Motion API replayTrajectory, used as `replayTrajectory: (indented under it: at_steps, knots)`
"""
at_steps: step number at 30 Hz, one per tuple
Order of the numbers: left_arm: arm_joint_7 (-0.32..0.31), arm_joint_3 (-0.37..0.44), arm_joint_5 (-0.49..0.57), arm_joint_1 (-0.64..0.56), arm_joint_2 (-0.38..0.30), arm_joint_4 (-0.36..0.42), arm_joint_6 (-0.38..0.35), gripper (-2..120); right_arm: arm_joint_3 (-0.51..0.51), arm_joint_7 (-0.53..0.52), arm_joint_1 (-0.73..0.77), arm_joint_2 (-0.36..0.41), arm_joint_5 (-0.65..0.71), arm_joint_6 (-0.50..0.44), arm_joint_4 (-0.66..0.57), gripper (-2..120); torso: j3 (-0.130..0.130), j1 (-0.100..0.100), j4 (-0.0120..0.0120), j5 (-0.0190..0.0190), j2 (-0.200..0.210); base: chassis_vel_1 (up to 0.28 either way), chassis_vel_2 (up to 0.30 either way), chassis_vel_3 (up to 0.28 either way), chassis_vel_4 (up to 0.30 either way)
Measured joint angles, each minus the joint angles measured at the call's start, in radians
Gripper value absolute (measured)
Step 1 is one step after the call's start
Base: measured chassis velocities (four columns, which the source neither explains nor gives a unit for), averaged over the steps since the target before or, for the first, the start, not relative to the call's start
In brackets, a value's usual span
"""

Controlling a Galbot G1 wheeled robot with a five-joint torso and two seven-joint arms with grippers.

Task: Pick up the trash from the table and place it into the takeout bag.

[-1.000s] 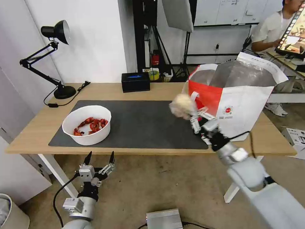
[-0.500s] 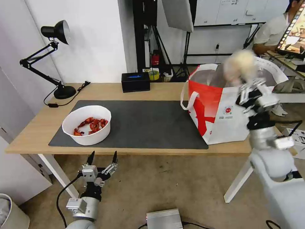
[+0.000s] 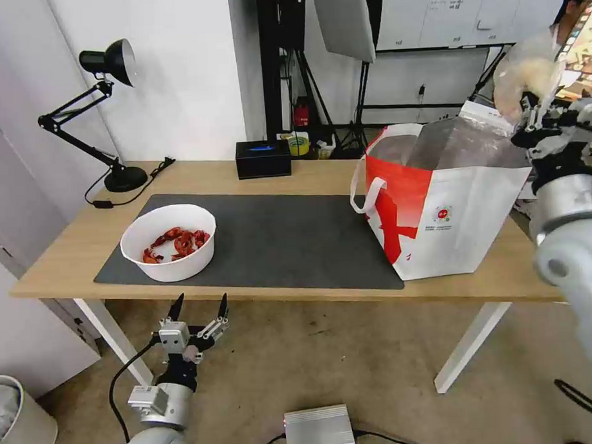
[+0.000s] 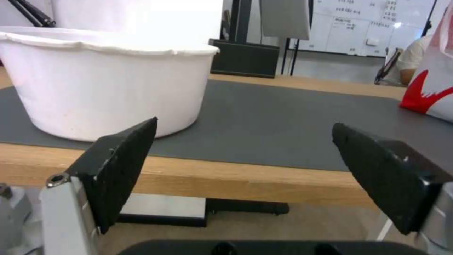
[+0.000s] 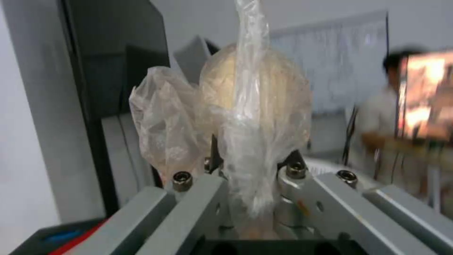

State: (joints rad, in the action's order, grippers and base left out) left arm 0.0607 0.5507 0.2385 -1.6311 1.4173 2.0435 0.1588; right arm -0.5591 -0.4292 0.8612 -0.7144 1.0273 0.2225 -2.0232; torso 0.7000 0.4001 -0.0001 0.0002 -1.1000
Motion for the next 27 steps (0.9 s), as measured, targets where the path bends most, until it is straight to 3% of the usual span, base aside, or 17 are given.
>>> replayTrajectory:
  at_steps: [10,21,25,27]
  knots:
    - [0.003,0.004,0.005,-0.027,-0.006,0.028,0.003,100,0.114,-0.115,-0.210,0.046,0.320,0.165,0.088,4,0.000,0.000,0.0003,-0.0003,0.000,0.000,0.000,0.000,0.000]
    - [0.005,0.013,0.010,-0.037,-0.004,0.036,0.013,100,0.211,-0.281,-0.364,0.016,0.500,0.302,0.166,4,0.000,0.000,0.0003,-0.0003,0.000,0.000,0.000,0.000,0.000]
    - [0.005,0.018,0.018,-0.037,-0.005,0.039,0.014,100,0.219,-0.304,-0.375,0.009,0.522,0.329,0.177,10,0.000,0.000,0.0002,-0.0002,0.000,0.000,0.000,0.000,0.000]
    - [0.005,0.020,0.025,-0.036,-0.006,0.042,0.014,100,0.220,-0.323,-0.376,0.006,0.538,0.350,0.180,22,0.000,0.000,0.0001,-0.0003,0.000,0.000,0.000,0.000,0.000]
